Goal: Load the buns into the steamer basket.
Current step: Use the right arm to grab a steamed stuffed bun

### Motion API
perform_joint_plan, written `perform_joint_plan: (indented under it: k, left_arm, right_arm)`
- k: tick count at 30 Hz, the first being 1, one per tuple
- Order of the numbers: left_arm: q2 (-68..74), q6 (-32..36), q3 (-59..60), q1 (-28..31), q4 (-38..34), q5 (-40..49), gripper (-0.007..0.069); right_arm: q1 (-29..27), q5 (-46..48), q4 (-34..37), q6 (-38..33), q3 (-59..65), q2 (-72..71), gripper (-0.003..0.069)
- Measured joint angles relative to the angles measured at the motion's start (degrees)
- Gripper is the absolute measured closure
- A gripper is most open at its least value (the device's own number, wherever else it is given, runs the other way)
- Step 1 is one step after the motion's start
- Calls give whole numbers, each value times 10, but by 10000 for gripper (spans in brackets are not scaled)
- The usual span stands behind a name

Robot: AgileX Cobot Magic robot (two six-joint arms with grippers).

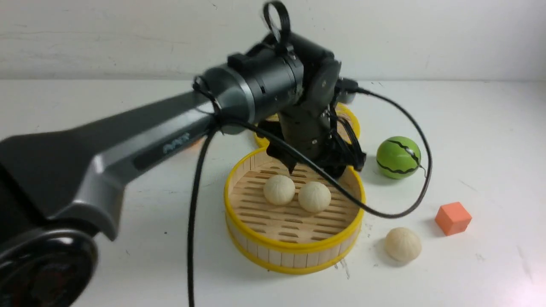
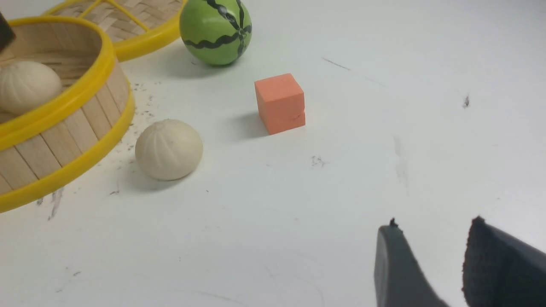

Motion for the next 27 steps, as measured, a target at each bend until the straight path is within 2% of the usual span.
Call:
perform_joint_plan:
  k: [8,10,11,13,15,18,25,27]
  left_arm:
    - [-200,0,7,-1,52,100,403]
    - [-257,-4,44,-1,62,104,491]
    - [-263,-5,48,-1,62,104,499]
    - [-343,-20,127,-1,64,94,589]
    - [-398,-30,190,-1,64,70,638]
    - [-461,-42,266,-1,64,40,638]
    - [-690,-75,538,-1,60,-55,638]
    - [-724,-78,572,-1,59,-61,638]
  right_arm:
    - [0,0,0,0,0,0,420]
    - [0,0,0,0,0,0,420]
    - [0,0,0,0,0,0,420]
    - [0,0,0,0,0,0,420]
    - [0,0,0,0,0,0,420]
    - [0,0,0,0,0,0,420]
    - [0,0,0,0,0,0,420]
    - [0,0,0,0,0,0,420]
